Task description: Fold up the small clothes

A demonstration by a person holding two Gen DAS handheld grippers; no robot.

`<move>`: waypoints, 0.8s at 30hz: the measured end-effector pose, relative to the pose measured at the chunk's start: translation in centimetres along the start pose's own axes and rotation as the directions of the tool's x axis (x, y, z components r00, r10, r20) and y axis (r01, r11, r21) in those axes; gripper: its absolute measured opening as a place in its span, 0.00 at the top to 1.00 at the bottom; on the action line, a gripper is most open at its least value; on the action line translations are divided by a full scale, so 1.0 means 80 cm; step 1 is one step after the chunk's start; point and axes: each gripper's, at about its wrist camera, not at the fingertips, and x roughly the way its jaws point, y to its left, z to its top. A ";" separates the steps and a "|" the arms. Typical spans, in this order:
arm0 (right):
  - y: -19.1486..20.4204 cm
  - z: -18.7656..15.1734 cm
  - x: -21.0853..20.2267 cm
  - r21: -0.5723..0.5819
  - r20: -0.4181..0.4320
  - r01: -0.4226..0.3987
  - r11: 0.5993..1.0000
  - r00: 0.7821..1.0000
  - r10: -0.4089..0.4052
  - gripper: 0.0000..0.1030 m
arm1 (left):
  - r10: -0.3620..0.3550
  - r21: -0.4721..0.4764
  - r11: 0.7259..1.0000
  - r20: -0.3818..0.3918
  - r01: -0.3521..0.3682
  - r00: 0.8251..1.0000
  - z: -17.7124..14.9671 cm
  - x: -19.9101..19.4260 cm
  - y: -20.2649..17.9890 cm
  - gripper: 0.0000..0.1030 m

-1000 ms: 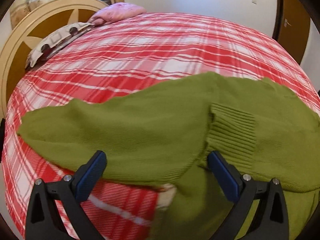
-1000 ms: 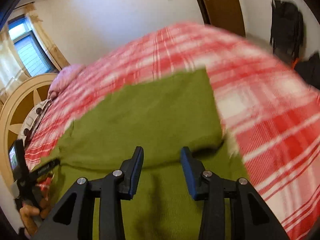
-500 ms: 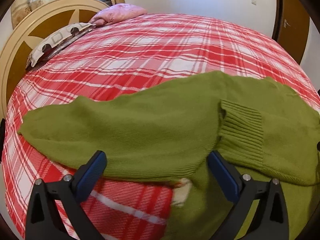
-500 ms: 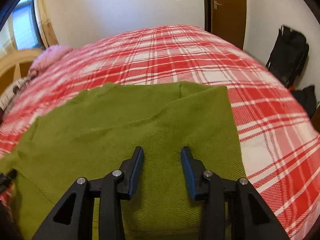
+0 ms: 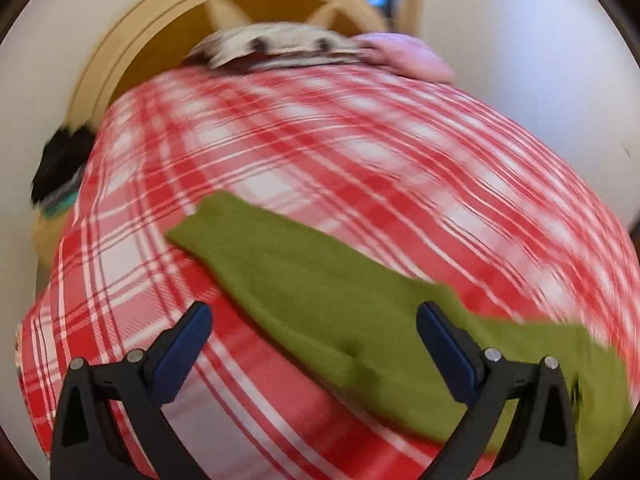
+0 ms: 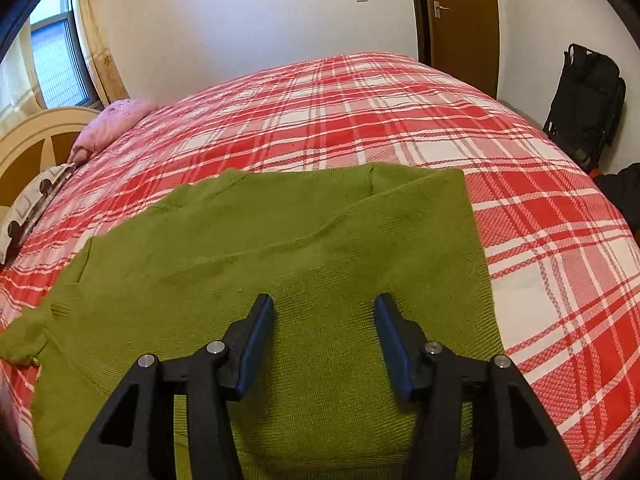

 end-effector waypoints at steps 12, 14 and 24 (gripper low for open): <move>0.001 0.000 0.001 -0.003 0.000 0.004 1.000 1.000 -0.004 0.47 | 0.053 -0.147 0.986 -0.146 -0.075 0.988 0.025 0.083 0.020 0.37; 0.000 0.000 0.001 -0.002 0.000 0.003 1.000 1.000 -0.003 0.47 | 0.096 -0.129 0.985 -0.142 -0.115 0.985 0.026 0.089 0.017 0.48; 0.000 -0.001 0.001 0.001 0.001 -0.001 1.000 1.000 0.001 0.47 | 0.078 -0.099 0.991 -0.071 -0.085 0.994 0.035 0.065 0.016 0.91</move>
